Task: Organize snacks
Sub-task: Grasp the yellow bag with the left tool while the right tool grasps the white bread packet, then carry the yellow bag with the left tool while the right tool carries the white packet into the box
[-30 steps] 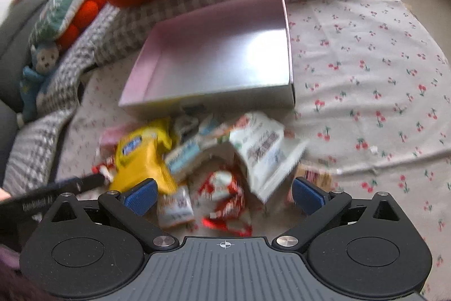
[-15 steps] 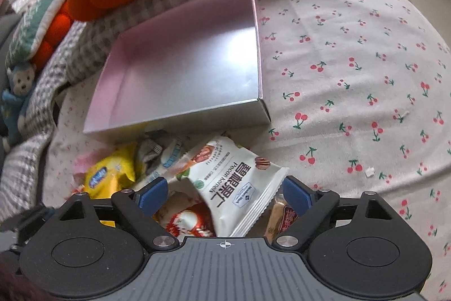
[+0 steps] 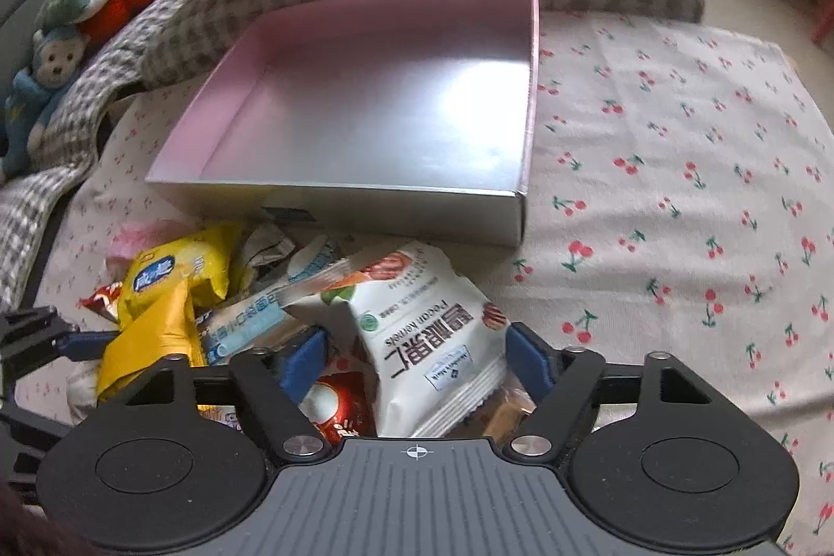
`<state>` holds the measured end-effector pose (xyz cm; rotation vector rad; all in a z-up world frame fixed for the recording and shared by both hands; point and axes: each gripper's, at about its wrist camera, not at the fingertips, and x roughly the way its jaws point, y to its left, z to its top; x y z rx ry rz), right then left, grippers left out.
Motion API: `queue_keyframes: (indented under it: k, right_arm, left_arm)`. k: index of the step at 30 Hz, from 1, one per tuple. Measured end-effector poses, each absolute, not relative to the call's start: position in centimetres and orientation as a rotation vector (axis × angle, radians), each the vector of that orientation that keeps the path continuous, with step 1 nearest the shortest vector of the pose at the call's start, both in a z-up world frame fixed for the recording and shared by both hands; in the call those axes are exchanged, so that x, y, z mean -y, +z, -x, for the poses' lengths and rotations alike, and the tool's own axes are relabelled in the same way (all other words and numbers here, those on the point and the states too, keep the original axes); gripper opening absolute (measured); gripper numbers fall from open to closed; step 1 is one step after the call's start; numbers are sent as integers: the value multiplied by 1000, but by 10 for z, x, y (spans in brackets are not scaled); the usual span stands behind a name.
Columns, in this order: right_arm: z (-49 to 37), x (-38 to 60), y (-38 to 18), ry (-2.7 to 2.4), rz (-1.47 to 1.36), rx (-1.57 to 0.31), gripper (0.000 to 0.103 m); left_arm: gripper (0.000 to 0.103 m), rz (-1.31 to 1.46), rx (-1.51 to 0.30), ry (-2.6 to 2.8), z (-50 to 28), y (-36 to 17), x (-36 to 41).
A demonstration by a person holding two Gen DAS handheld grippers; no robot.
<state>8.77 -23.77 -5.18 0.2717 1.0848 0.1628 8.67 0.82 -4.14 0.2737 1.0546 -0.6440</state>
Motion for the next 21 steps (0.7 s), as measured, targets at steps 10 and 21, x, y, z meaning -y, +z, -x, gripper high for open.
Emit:
queue_keyframes:
  k: [10,21]
  right_arm:
    - [-85,232,-43,169,-229,-1054,41]
    - [-82,233,-31,178,-304,-1041,20]
  left_arm:
    - [40,-150,-1071,-597,-88,-35,-15]
    - [37,-40,-1071,-539,-89,-25,-23]
